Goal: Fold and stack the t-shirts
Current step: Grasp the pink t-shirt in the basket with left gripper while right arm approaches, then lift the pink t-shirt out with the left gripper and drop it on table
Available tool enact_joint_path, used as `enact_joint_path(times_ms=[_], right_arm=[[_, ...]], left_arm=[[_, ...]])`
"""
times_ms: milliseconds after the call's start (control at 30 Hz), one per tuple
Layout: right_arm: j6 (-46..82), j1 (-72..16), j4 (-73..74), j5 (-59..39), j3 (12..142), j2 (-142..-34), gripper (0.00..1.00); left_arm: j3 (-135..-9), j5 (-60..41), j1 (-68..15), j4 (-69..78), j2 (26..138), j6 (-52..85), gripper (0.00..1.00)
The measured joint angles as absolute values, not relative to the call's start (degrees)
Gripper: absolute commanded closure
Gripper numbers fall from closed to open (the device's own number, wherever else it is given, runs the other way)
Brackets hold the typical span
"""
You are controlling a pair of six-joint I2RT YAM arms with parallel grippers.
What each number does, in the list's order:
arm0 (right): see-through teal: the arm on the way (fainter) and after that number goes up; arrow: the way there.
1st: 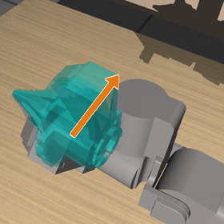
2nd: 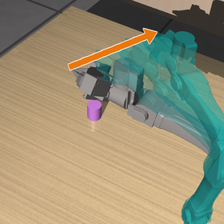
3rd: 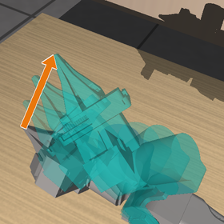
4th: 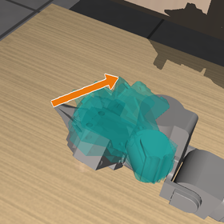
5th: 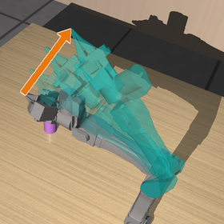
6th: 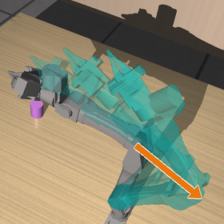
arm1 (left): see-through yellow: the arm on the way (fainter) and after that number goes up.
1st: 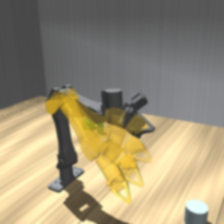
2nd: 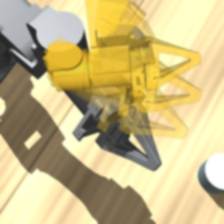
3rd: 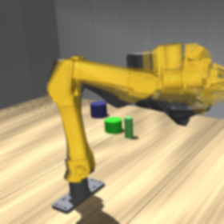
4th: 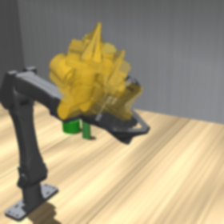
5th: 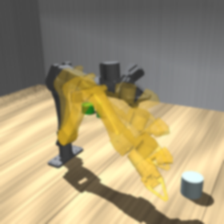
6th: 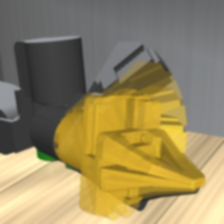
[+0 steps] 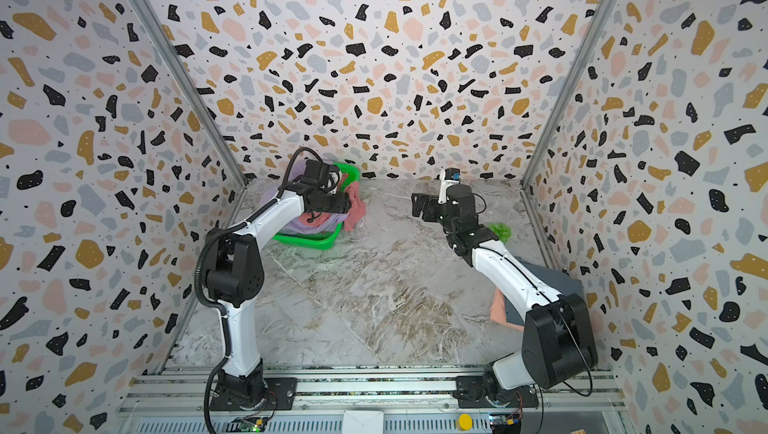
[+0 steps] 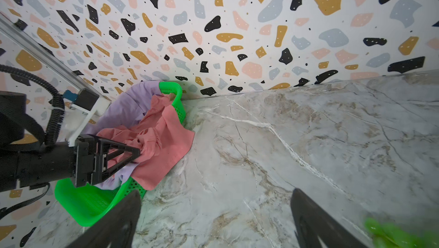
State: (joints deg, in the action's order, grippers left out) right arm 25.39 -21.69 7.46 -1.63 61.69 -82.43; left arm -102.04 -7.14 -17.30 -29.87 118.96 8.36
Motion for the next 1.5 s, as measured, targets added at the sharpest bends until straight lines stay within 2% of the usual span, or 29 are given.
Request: enact_joint_path(times_ms=[200,433,567,667,833,1033,1167,1267,1367,1400,1433,1467,1500], right_arm=[[25.0,-21.7,6.5,0.4,60.9,-82.4,0.03],[24.8,-21.7,6.3,1.3,60.9,-82.4,0.04],[24.5,-21.7,6.3,1.3,60.9,-82.5,0.04],[24.4,-21.7,6.3,1.2,60.9,-82.5,0.04],[23.9,-21.7,6.3,1.1,62.1,-83.3,0.04],[22.9,-21.7,6.1,1.1,63.6,-83.8,0.04],[22.8,-21.7,5.9,2.4,63.6,-83.7,0.04],[22.8,-21.7,5.9,3.5,63.2,-82.7,0.04],[22.4,-21.6,5.6,5.0,62.8,-80.9,0.03],[22.3,-21.5,5.5,5.6,62.7,-80.2,0.03],[22.2,-21.4,5.5,6.0,62.5,-79.5,0.03],[22.1,-21.3,5.5,6.2,62.3,-79.0,0.03],[22.0,-21.1,5.5,6.4,62.0,-78.5,0.03]], left_arm=[[-102.1,-6.9,-17.7,-30.1,119.1,8.0,0.90],[-105.4,-6.5,-17.4,-29.5,119.4,8.9,1.00],[-108.7,-6.5,-17.4,-29.7,118.5,9.2,1.00],[-116.7,-7.6,-17.4,-31.3,118.2,9.5,1.00],[-127.9,-17.6,-17.4,-24.4,112.0,15.0,1.00],[-118.6,-32.2,-18.5,7.0,96.8,32.4,1.00],[-115.5,-38.2,-19.4,25.3,93.7,43.2,1.00],[-113.9,-40.7,-19.6,32.4,93.9,47.9,1.00],[-111.6,-41.8,-19.7,32.9,94.6,49.4,1.00],[-110.0,-42.1,-19.7,32.1,94.7,49.3,0.89],[-107.9,-42.2,-19.7,31.3,94.8,49.1,0.67],[-105.6,-42.4,-19.7,30.2,94.8,48.7,0.60],[-103.1,-42.4,-19.7,28.2,94.8,48.1,0.60]])
